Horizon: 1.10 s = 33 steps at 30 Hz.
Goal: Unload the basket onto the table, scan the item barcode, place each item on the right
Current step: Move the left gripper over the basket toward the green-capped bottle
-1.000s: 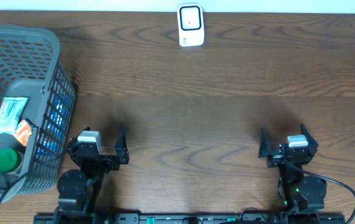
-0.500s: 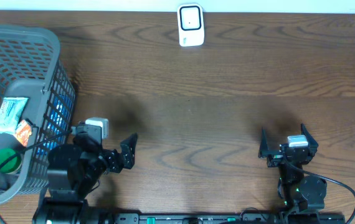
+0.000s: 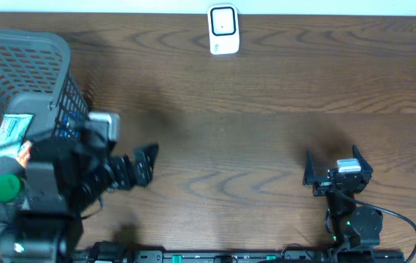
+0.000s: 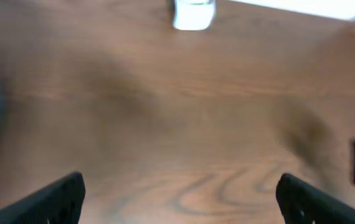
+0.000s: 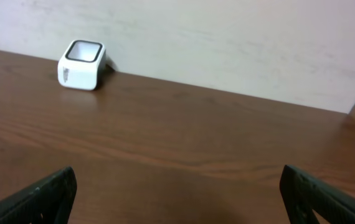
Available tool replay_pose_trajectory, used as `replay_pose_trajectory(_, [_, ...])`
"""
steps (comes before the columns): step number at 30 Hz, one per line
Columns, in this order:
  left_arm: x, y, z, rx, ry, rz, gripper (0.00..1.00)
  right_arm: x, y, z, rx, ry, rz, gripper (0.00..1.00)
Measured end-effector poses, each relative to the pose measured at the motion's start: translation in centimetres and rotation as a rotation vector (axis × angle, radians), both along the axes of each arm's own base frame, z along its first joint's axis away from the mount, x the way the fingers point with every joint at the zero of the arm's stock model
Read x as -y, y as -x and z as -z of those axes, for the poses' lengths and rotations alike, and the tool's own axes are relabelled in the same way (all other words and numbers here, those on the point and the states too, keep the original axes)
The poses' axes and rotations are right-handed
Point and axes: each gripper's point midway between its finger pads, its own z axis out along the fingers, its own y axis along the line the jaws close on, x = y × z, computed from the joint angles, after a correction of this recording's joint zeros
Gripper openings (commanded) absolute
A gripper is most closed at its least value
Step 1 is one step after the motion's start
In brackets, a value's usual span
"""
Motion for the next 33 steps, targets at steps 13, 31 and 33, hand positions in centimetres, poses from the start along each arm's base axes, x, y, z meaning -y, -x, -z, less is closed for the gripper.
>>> replay_pose_trajectory(13, [-12.1,-4.5,-7.3,-0.133,-0.143,-0.634,0.98,0.0,0.0,0.0,0.0,0.0,0.002,0.99])
replay_pose_trajectory(31, [-25.9,4.7,-0.2,-0.422,-0.025,-1.354,0.98,0.0,0.0,0.0,0.0,0.0,0.002,0.99])
replay_pose_trajectory(33, [-26.3,4.5,2.0,-0.461,-0.023,-1.358,0.98,0.0,0.0,0.0,0.0,0.0,0.002,0.99])
